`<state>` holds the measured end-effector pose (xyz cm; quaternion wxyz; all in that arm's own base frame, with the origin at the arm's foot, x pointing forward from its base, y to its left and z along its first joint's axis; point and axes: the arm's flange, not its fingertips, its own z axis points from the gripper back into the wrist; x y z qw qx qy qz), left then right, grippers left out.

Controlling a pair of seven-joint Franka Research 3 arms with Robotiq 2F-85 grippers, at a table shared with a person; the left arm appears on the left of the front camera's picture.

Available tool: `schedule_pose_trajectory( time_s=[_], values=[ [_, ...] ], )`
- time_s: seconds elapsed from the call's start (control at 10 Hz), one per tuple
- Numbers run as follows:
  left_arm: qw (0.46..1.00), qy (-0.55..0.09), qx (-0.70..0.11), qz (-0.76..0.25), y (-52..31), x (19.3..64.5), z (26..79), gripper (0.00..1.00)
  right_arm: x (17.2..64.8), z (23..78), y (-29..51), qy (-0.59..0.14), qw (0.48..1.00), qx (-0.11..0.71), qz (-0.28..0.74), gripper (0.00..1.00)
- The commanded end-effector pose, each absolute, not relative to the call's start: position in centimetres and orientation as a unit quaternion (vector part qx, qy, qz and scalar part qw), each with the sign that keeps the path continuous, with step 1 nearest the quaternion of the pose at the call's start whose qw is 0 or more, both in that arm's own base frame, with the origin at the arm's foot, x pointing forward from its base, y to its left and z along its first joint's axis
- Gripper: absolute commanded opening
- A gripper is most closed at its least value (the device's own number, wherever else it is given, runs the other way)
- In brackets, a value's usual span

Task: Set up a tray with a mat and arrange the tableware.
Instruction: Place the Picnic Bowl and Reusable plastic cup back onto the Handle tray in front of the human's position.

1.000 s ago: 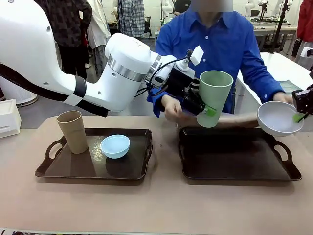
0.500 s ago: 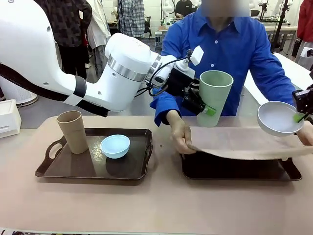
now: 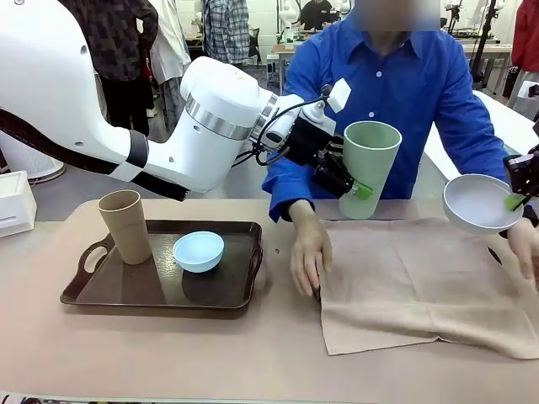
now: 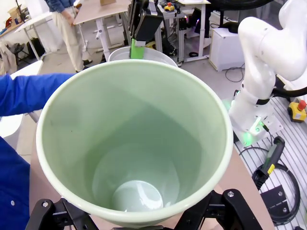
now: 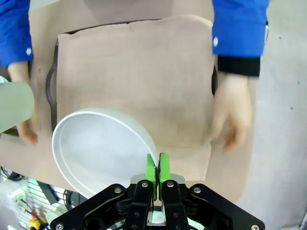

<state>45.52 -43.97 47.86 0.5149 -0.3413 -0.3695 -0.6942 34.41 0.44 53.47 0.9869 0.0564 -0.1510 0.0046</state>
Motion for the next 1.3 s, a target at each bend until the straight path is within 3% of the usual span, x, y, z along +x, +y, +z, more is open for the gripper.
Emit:
schedule_pose_trajectory(
  time_s=[0.0, 1.2],
  values=[
    [0.514, -0.371, -0.341, -0.695, -43.99, 45.42, 48.07, 0.53, 34.34, 53.40, 0.44, -0.149, 0.987, 0.056, 0.006, 0.00],
    [0.514, -0.371, -0.341, -0.695, -43.99, 45.42, 48.07, 0.53, 34.34, 53.40, 0.44, -0.149, 0.987, 0.056, 0.006, 0.00]
  ],
)
